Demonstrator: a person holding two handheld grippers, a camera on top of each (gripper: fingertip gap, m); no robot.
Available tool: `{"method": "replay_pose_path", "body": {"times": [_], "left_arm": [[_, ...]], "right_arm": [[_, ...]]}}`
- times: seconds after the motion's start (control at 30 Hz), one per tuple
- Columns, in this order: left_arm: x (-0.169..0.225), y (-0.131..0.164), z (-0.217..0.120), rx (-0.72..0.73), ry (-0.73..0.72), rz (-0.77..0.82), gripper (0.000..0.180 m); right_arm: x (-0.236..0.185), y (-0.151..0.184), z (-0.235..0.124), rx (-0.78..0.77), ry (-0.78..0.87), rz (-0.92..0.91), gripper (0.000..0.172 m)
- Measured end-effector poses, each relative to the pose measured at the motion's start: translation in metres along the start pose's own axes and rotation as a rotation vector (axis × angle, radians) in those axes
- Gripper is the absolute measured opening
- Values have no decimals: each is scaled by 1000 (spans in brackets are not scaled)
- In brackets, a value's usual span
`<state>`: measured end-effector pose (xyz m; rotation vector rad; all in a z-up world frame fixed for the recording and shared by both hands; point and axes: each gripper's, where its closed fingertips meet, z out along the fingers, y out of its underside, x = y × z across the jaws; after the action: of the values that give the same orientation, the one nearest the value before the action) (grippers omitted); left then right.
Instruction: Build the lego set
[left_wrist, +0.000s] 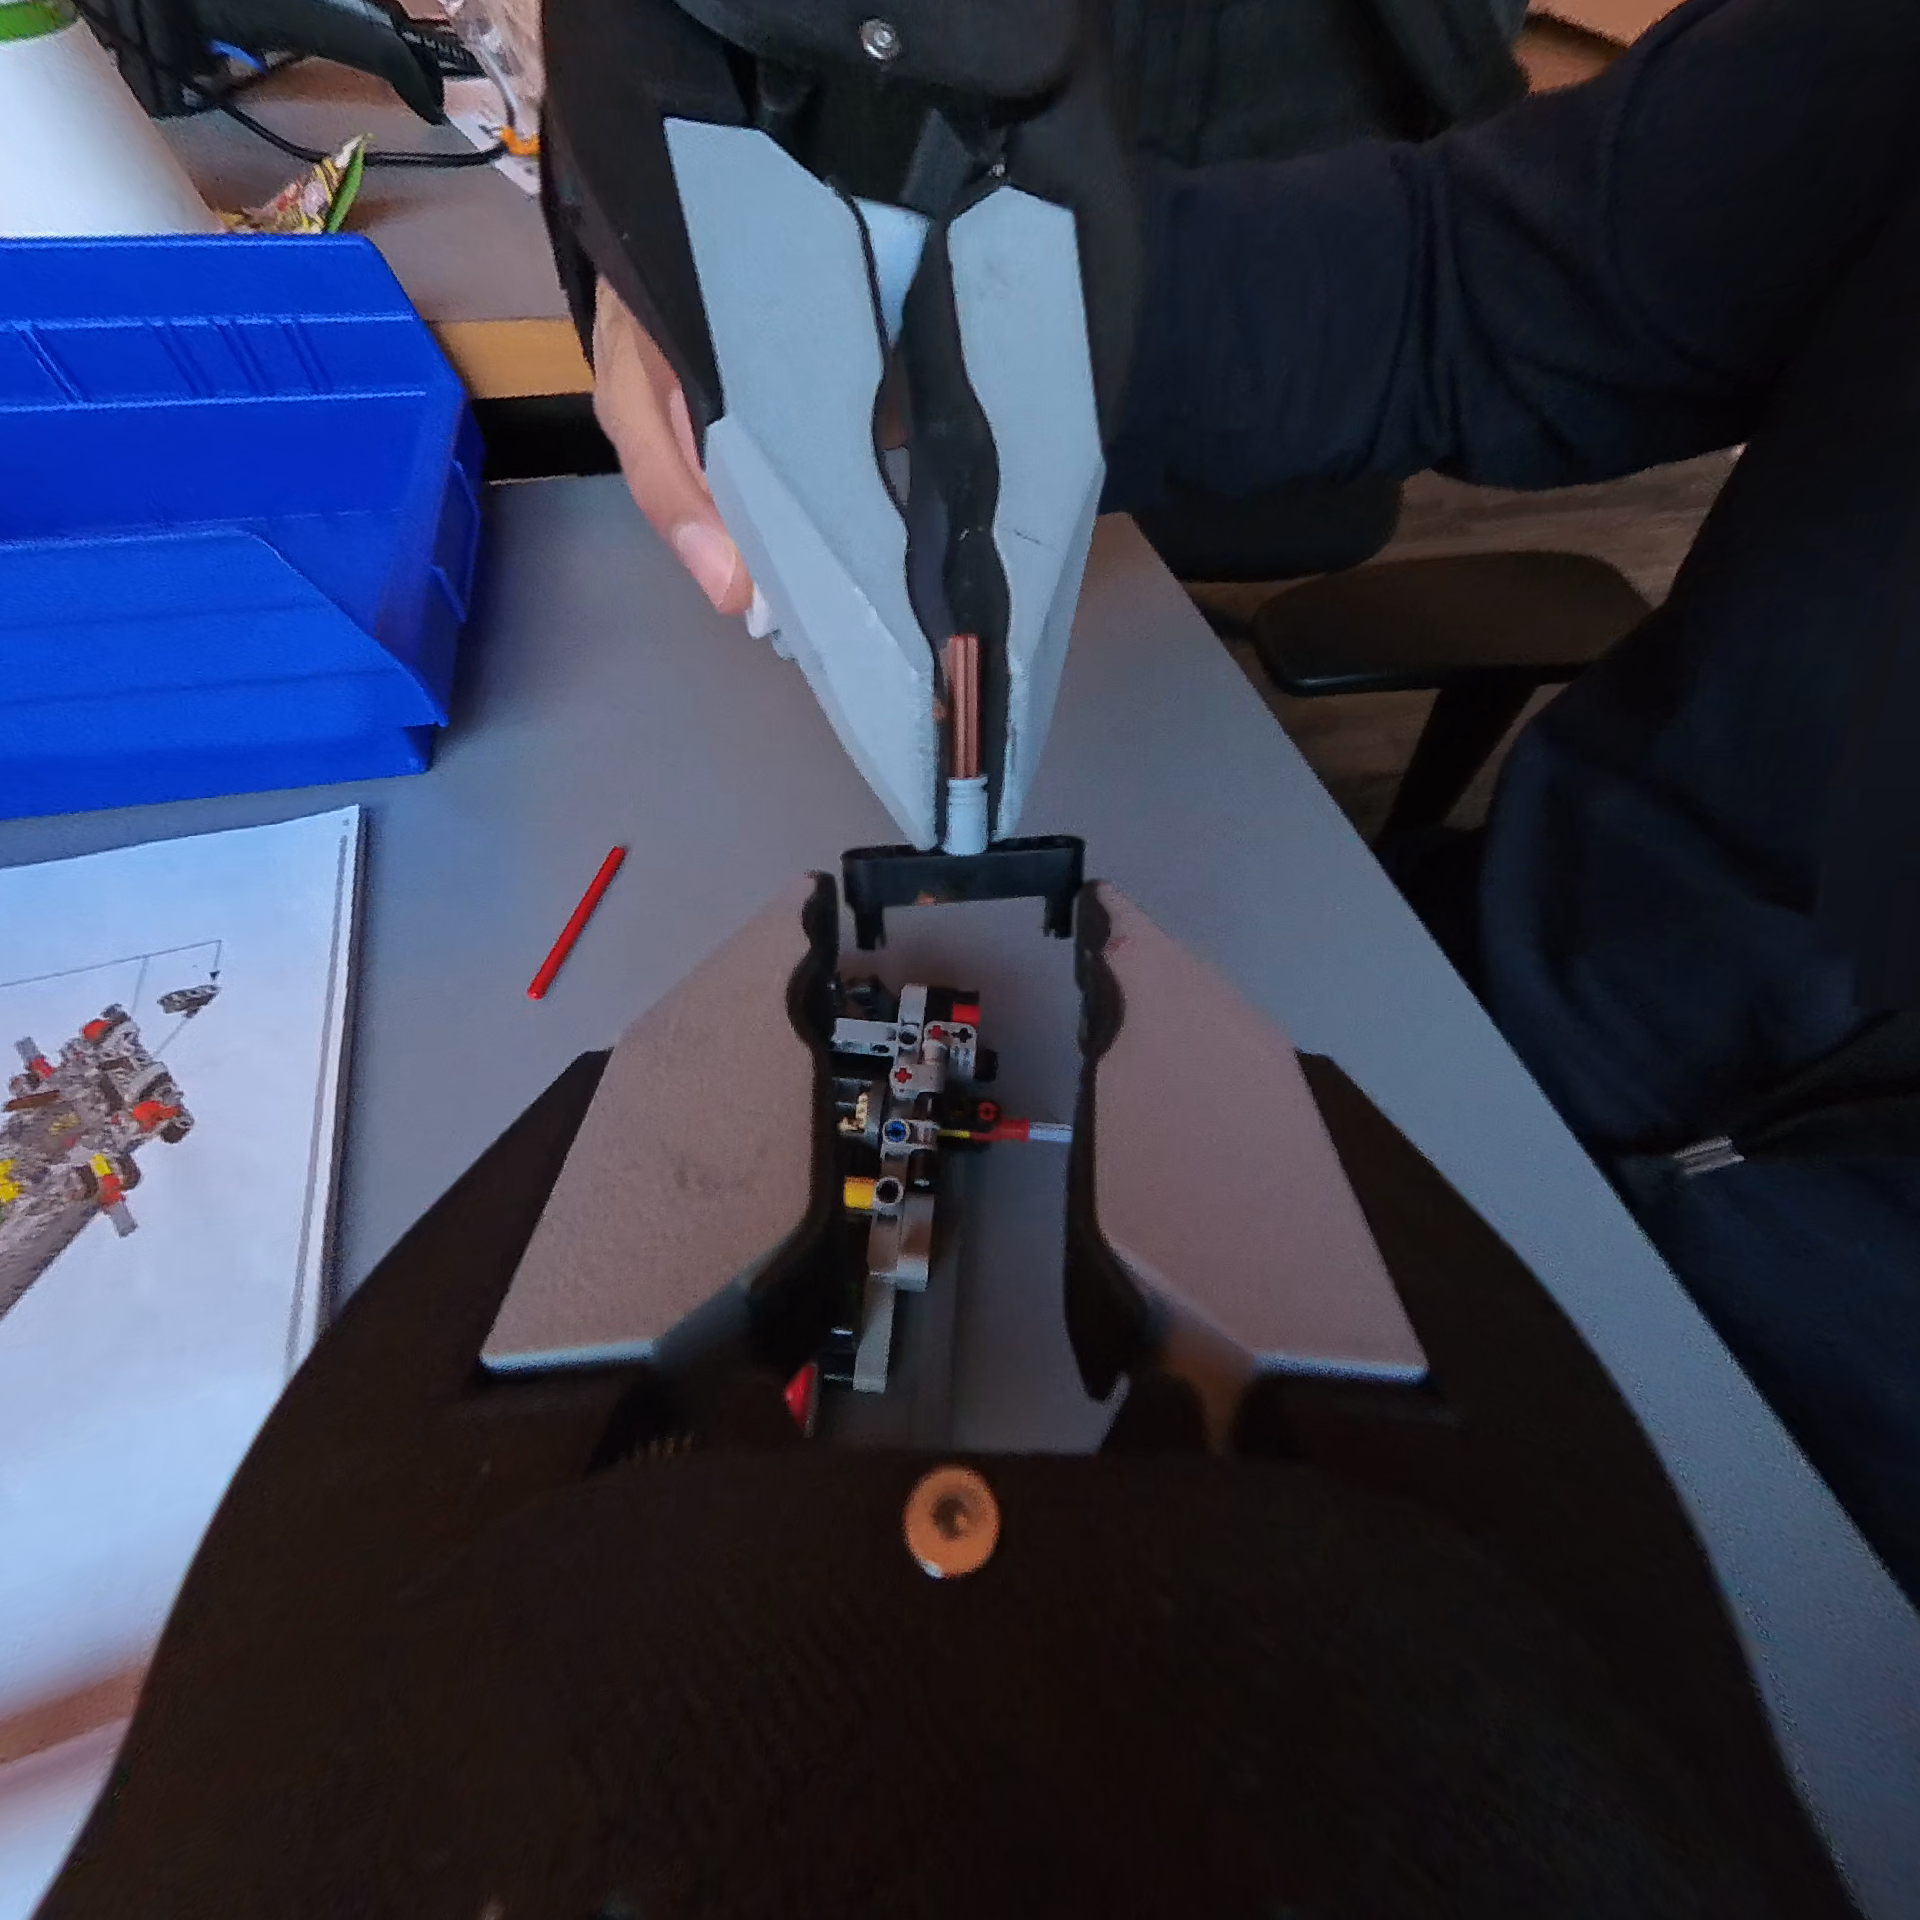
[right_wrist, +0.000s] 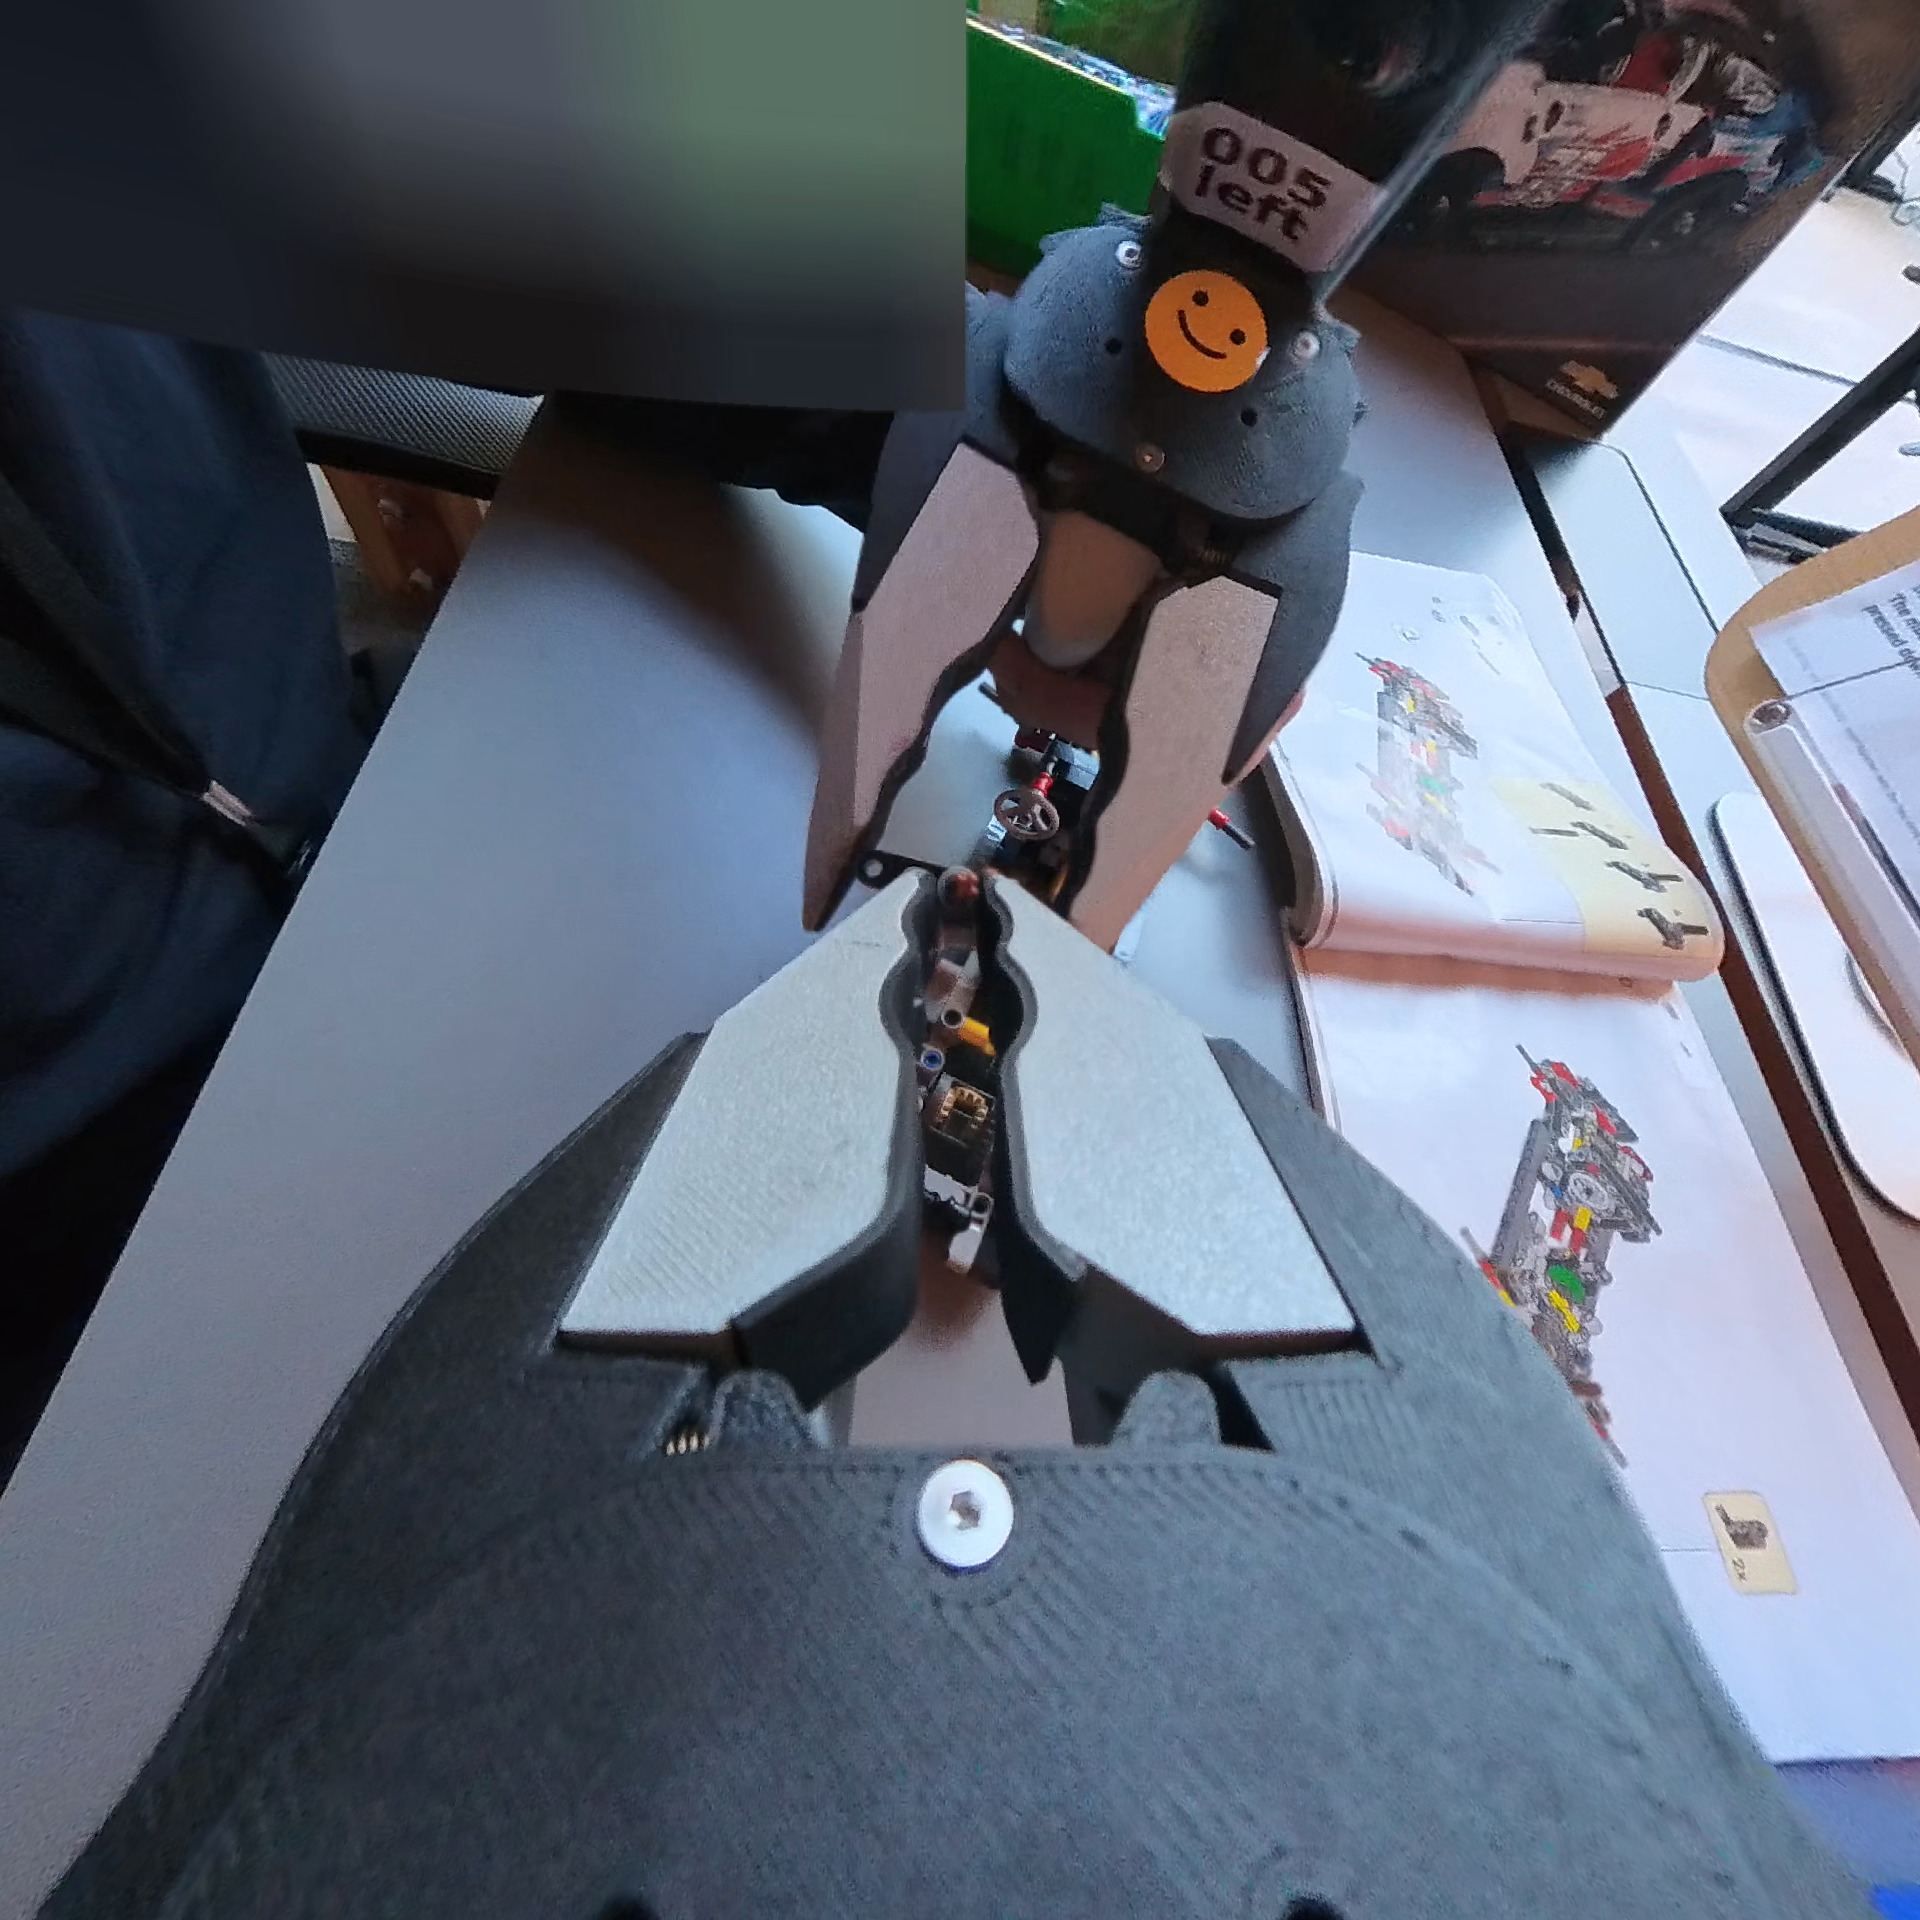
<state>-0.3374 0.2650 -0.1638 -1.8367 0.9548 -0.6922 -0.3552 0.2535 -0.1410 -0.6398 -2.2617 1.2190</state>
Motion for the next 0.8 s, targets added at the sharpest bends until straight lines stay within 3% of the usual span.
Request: {"method": "replay_pose_path", "body": {"times": [0.33,0.47,0.6,0.8], "left_arm": [[-27,12,7,-105,-231,72,39],[-26,19,14,-131,-221,63,39],[-28,31,16,-165,-187,8,55],[-51,52,-17,-264,-243,-28,59]], "right_arm": [[15,21,-2,-67,112,234,5],[11,30,0,-107,111,227,5],[9,44,0,-152,114,239,5],[11,63,-4,-205,146,320,4]]}}
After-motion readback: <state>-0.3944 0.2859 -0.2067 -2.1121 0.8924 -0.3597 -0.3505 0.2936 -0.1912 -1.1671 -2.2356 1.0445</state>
